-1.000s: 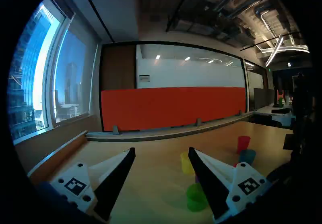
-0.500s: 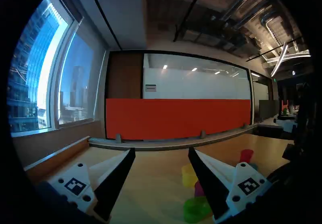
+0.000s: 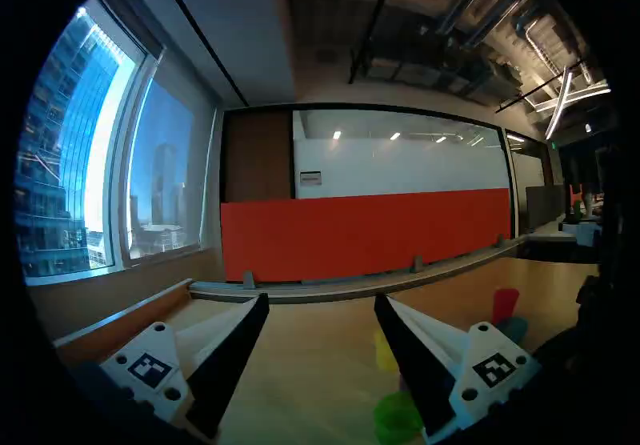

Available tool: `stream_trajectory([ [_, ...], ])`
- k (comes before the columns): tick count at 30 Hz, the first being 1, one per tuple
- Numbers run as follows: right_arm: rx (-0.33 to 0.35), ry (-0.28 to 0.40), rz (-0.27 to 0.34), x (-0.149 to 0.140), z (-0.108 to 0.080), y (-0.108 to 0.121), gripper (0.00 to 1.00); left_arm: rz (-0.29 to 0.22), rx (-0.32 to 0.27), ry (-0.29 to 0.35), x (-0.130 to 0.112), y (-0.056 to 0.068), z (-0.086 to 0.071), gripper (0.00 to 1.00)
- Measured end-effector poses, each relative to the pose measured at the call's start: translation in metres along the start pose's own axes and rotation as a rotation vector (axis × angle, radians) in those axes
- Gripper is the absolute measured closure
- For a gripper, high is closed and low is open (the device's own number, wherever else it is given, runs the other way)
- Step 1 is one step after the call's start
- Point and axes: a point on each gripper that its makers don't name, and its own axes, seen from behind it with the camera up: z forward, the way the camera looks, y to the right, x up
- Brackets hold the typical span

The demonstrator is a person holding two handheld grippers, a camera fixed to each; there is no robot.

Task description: Pour water

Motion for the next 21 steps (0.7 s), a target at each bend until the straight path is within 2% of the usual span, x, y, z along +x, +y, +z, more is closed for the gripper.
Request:
stream_trajectory([
  [6,-0.013,-0.018,-0.005,-0.008,-0.005,0.001,0.0,0.024,0.041,0.012,-0.003,-0.005,-0.001,0.02],
  [12,-0.02,-0.044,-0.04,-0.014,-0.008,-0.001,0.0,0.026,0.098,0.015,-0.01,-0.014,0.0,0.02],
  [21,-0.023,-0.067,-0.109,-0.015,-0.01,-0.01,0.0,0.045,0.121,0.011,-0.023,-0.019,0.001,0.02],
])
